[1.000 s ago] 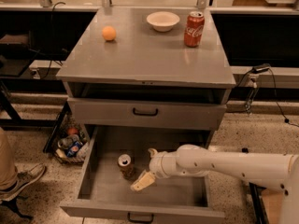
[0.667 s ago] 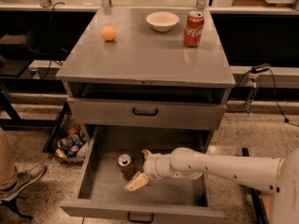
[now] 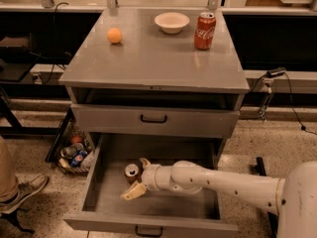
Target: Pick orange can from middle drawer and place on counter
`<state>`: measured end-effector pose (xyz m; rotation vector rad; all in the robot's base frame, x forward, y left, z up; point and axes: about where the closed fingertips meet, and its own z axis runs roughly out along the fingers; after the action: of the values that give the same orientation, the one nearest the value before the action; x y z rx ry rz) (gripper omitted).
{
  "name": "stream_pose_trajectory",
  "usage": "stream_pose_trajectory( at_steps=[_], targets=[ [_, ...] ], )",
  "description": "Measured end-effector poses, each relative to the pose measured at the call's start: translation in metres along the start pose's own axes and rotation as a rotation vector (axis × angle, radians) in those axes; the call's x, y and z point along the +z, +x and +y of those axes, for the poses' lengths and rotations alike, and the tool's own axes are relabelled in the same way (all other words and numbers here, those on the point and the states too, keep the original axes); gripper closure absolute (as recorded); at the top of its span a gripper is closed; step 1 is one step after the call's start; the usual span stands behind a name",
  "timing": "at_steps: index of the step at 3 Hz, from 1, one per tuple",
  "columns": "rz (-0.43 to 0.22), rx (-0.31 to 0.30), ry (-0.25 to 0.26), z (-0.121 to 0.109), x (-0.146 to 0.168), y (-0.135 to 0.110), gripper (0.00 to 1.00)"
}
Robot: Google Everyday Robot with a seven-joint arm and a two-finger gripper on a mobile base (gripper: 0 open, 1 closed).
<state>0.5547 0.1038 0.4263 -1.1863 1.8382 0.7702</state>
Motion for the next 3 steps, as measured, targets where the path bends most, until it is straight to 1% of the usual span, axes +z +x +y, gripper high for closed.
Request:
stream_pose_trajectory(
  at_steps=[1,2,3],
  targets=[
    [-0.031,-0.001,-0.012,0.002,0.013,-0.004,0.27],
    [-0.063,-0.006,-0.024,0.003,0.018,-0.008,0.5],
    [-0.156,0.015,-0.047,-0.001,0.006,-0.016,0.73]
  ],
)
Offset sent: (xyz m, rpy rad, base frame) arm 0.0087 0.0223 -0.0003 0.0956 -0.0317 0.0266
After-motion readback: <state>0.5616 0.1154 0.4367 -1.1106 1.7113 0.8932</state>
